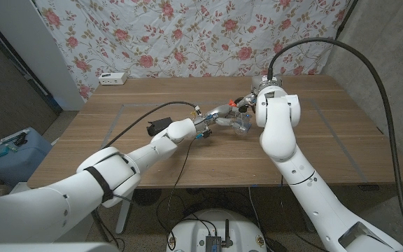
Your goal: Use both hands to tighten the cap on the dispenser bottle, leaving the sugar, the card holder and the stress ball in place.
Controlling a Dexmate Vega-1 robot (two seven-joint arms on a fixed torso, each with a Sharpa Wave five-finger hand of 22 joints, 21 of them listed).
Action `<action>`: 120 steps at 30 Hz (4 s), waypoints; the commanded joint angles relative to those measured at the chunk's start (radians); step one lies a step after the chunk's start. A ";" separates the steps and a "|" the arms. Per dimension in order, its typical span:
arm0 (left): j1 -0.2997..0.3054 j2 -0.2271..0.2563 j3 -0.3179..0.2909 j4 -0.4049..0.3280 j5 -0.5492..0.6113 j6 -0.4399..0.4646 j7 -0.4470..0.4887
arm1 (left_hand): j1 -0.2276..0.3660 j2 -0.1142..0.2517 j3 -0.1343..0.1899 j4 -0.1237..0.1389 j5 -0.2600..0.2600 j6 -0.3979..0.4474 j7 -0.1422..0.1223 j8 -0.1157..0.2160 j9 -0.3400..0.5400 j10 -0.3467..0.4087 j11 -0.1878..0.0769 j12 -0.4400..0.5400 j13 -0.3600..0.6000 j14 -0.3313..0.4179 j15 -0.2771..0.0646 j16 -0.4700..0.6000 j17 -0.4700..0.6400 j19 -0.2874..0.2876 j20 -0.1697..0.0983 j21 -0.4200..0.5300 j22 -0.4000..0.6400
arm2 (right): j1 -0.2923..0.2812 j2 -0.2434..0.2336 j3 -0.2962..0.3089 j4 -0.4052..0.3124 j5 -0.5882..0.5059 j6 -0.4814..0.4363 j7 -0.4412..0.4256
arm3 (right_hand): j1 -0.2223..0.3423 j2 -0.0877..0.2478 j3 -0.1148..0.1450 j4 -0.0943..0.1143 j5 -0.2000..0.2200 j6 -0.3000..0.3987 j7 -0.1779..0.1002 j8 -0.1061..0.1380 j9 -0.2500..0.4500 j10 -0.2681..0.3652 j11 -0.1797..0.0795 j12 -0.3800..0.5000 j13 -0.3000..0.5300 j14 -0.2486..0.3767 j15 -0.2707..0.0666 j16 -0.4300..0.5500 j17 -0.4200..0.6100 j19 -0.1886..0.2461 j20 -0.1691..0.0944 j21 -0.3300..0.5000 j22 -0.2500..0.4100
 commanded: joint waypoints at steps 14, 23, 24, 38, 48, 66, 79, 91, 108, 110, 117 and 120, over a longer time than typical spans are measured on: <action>0.032 0.039 -0.013 -0.073 -0.003 0.026 -0.017 | -0.037 0.116 0.077 0.072 0.008 0.088 -0.020 0.004 0.006 0.005 0.003 0.005 0.006 0.008 -0.071 0.002 0.002 0.005 -0.058 0.001 0.002 | -0.037 0.080 -0.040 0.052 -0.158 0.017 -0.072 | -0.006 0.020 -0.008 0.010 -0.024 0.161 0.017 0.030 -0.003 0.131 -0.027 0.016 -0.002 0.098 -0.033 0.012 -0.005 0.057 -0.015 0.009 0.001; 0.014 0.015 -0.013 -0.014 -0.010 0.002 -0.031 | -0.040 0.116 0.077 0.074 0.008 0.088 -0.020 0.004 0.006 0.006 0.005 0.005 0.005 0.011 -0.070 0.003 0.002 0.005 -0.059 0.001 0.002 | -0.049 0.097 -0.045 0.066 -0.181 0.010 -0.113 | -0.008 0.027 -0.011 0.011 -0.036 0.236 0.018 0.030 -0.006 0.200 -0.035 0.016 -0.004 0.165 -0.053 0.017 -0.006 0.102 -0.025 0.015 0.003; 0.010 0.012 -0.013 -0.005 -0.010 -0.002 -0.031 | -0.040 0.116 0.077 0.074 0.008 0.088 -0.019 0.004 0.006 0.006 0.005 0.005 0.005 0.011 -0.070 0.003 0.002 0.005 -0.058 0.001 0.002 | -0.049 0.100 -0.045 0.068 -0.185 0.009 -0.113 | -0.007 0.027 -0.011 0.010 -0.037 0.241 0.017 0.031 -0.006 0.204 -0.038 0.016 -0.004 0.167 -0.053 0.017 -0.007 0.103 -0.026 0.014 0.003; -0.005 -0.006 -0.011 0.036 -0.012 -0.021 -0.035 | -0.041 0.117 0.080 0.075 0.009 0.089 -0.019 0.004 0.006 0.007 0.005 0.005 0.004 0.009 -0.070 0.000 0.000 0.005 -0.056 0.001 0.002 | -0.055 0.124 -0.050 0.109 -0.218 -0.010 -0.143 | 0.007 0.044 -0.004 0.005 -0.043 0.307 0.023 0.049 -0.008 0.259 -0.052 0.013 -0.005 0.215 -0.073 0.017 -0.008 0.129 -0.039 0.015 0.004; 0.006 0.005 -0.011 0.006 -0.010 -0.012 -0.031 | -0.040 0.118 0.081 0.074 0.009 0.090 -0.018 0.004 0.006 0.009 0.006 0.005 0.003 0.011 -0.069 0.001 0.000 0.005 -0.056 0.001 0.002 | -0.057 0.193 -0.052 0.153 -0.283 -0.060 -0.141 | 0.032 0.073 0.012 -0.004 -0.048 0.317 0.021 0.069 -0.006 0.295 -0.048 0.010 -0.007 0.254 -0.073 0.016 -0.011 0.145 -0.039 0.014 0.004; 0.008 0.010 -0.014 0.004 -0.015 -0.019 -0.044 | -0.040 0.119 0.082 0.073 0.010 0.095 -0.018 0.006 0.006 0.010 0.006 0.005 0.002 0.009 -0.069 0.000 0.001 0.005 -0.055 0.001 0.002 | -0.079 0.296 -0.045 0.193 -0.328 -0.108 -0.169 | 0.051 0.105 0.028 -0.014 -0.061 0.326 0.028 0.112 -0.001 0.332 -0.035 0.003 -0.009 0.287 -0.079 0.008 -0.015 0.151 -0.031 0.010 0.005; 0.000 -0.002 -0.013 0.032 -0.017 -0.035 -0.048 | -0.041 0.119 0.083 0.074 0.010 0.098 -0.018 0.007 0.006 0.010 0.008 0.004 0.001 0.008 -0.068 0.000 0.001 0.005 -0.055 0.001 0.002 | -0.087 0.325 -0.041 0.200 -0.308 -0.128 -0.209 | 0.118 0.130 0.063 -0.060 -0.088 0.327 0.038 0.167 0.002 0.357 -0.045 -0.011 -0.011 0.308 -0.088 -0.009 -0.020 0.153 -0.035 0.007 0.005; -0.007 -0.008 -0.012 0.045 -0.019 -0.037 -0.056 | -0.041 0.120 0.083 0.074 0.010 0.104 -0.022 0.009 0.006 0.016 0.006 0.006 0.000 0.010 -0.068 0.001 0.001 0.005 -0.056 0.001 0.002 | -0.093 0.325 -0.039 0.196 -0.310 -0.123 -0.216 | 0.064 0.107 0.044 -0.049 -0.137 0.317 0.044 0.218 -0.006 0.372 -0.047 -0.032 -0.011 0.322 -0.083 -0.023 -0.011 0.152 -0.031 0.003 0.005; -0.013 -0.019 -0.012 0.071 -0.021 -0.044 -0.049 | -0.041 0.119 0.084 0.073 0.010 0.101 -0.019 0.008 0.006 0.017 0.006 0.006 -0.001 0.009 -0.069 0.001 0.001 0.006 -0.055 0.001 0.002 | -0.081 0.302 -0.025 0.161 -0.333 -0.079 -0.177 | -0.149 0.047 -0.062 0.048 -0.137 0.237 0.044 0.182 -0.013 0.349 -0.014 -0.069 -0.004 0.322 -0.055 -0.039 0.006 0.143 -0.010 0.001 0.007; -0.012 -0.018 -0.012 0.067 -0.020 -0.042 -0.047 | -0.041 0.119 0.084 0.073 0.010 0.103 -0.022 0.009 0.006 0.016 0.007 0.005 -0.002 0.009 -0.069 0.000 0.001 0.006 -0.056 0.001 0.002 | -0.079 0.300 -0.024 0.156 -0.335 -0.075 -0.175 | -0.156 0.043 -0.067 0.051 -0.135 0.225 0.046 0.174 -0.012 0.346 -0.017 -0.071 -0.003 0.321 -0.053 -0.040 0.006 0.142 -0.008 0.001 0.007; -0.012 -0.018 -0.012 0.067 -0.020 -0.040 -0.045 | -0.040 0.120 0.084 0.072 0.010 0.101 -0.020 0.008 0.006 0.016 0.007 0.005 -0.002 0.010 -0.068 0.001 0.001 0.006 -0.056 0.001 0.002 | -0.075 0.286 -0.020 0.128 -0.350 -0.050 -0.156 | -0.181 0.036 -0.083 0.064 -0.128 0.184 0.040 0.146 -0.011 0.335 -0.019 -0.075 -0.002 0.315 -0.043 -0.044 0.008 0.136 0.000 0.000 0.007; -0.013 -0.020 -0.011 0.072 -0.019 -0.042 -0.044 | -0.040 0.119 0.084 0.072 0.010 0.101 -0.021 0.008 0.006 0.015 0.007 0.005 -0.002 0.010 -0.068 0.001 0.001 0.006 -0.055 0.001 0.002 | -0.077 0.275 -0.017 0.110 -0.347 -0.034 -0.148 | -0.197 0.034 -0.093 0.073 -0.121 0.158 0.040 0.126 -0.009 0.324 -0.027 -0.079 0.000 0.311 -0.041 -0.047 0.010 0.134 0.002 0.000 0.008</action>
